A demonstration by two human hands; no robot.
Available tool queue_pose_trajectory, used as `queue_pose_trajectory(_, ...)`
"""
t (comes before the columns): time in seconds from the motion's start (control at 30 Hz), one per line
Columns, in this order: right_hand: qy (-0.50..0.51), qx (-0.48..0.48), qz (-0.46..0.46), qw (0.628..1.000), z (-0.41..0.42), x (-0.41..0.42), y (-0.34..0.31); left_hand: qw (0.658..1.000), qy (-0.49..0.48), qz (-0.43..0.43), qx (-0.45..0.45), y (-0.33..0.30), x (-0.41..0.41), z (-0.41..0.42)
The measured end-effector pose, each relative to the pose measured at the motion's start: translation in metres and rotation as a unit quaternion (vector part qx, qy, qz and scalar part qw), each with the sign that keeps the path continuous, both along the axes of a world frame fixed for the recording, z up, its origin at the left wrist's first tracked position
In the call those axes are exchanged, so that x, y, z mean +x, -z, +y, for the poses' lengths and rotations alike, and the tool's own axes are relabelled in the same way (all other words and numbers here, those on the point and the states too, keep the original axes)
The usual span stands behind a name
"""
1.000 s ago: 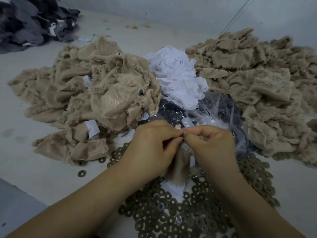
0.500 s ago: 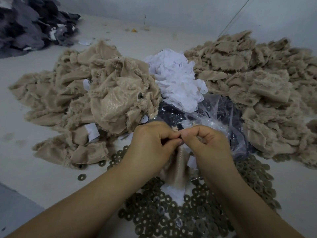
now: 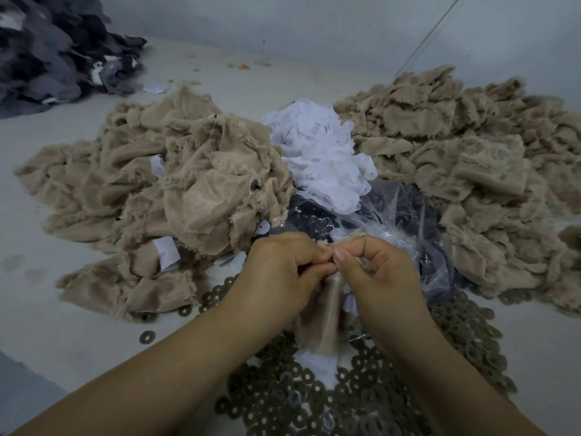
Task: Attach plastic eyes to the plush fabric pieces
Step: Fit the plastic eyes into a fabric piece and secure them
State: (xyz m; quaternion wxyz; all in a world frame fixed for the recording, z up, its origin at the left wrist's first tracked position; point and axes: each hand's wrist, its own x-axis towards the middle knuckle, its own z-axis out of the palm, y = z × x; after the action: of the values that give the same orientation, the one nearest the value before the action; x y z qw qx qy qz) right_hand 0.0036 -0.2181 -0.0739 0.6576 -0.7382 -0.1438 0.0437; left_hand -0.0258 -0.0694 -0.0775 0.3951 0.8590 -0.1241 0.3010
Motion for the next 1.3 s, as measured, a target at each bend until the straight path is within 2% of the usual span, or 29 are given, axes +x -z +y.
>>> queue_pose_trajectory(0.2,0.016,-0.005,-0.013,1.000,0.001,-0.001,0.002,1.000,0.010,0.019,-0.015,0.001,0.000,0.005)
queue_pose_trajectory(0.33,0.002,-0.006,-0.019,1.000,0.003,-0.002,0.002,0.995,0.003,0.044,-0.089,-0.002,-0.007,0.008)
queue_pose_trajectory(0.5,0.003,-0.009,-0.002,1.000,0.000,-0.001,-0.002,0.966,-0.023,0.161,-0.202,-0.013,-0.011,0.008)
queue_pose_trajectory(0.67,0.026,-0.015,-0.024,0.999,-0.003,0.001,-0.004,0.967,-0.048,0.184,-0.170,-0.016,-0.007,-0.001)
queue_pose_trajectory(0.73,0.057,0.021,0.031,0.998,-0.003,0.003,-0.003,0.968,-0.051,0.166,-0.182,-0.013,-0.009,-0.001)
queue_pose_trajectory(0.8,0.046,0.088,0.155,0.983,-0.003,0.007,-0.003,0.973,-0.047,0.142,-0.175,-0.011,-0.012,-0.001)
queue_pose_trajectory(0.87,0.006,0.151,0.287,0.946,-0.004,0.010,-0.007,0.977,-0.035,0.132,-0.164,-0.010,-0.016,-0.004)
queue_pose_trajectory(0.93,-0.032,0.160,0.367,0.916,-0.005,0.011,-0.014,0.980,-0.026,0.130,-0.150,-0.011,-0.020,-0.005)
queue_pose_trajectory(1.03,-0.069,0.132,0.395,0.907,-0.007,0.011,-0.015,0.983,0.012,0.125,-0.134,-0.014,-0.022,-0.005)
queue_pose_trajectory(1.13,-0.057,0.162,0.367,0.914,-0.005,0.009,-0.014,0.985,0.038,0.115,-0.125,-0.015,-0.021,-0.002)
queue_pose_trajectory(1.3,-0.048,0.222,0.374,0.899,-0.004,0.012,-0.012,0.973,0.036,0.123,-0.192,-0.012,-0.021,0.001)
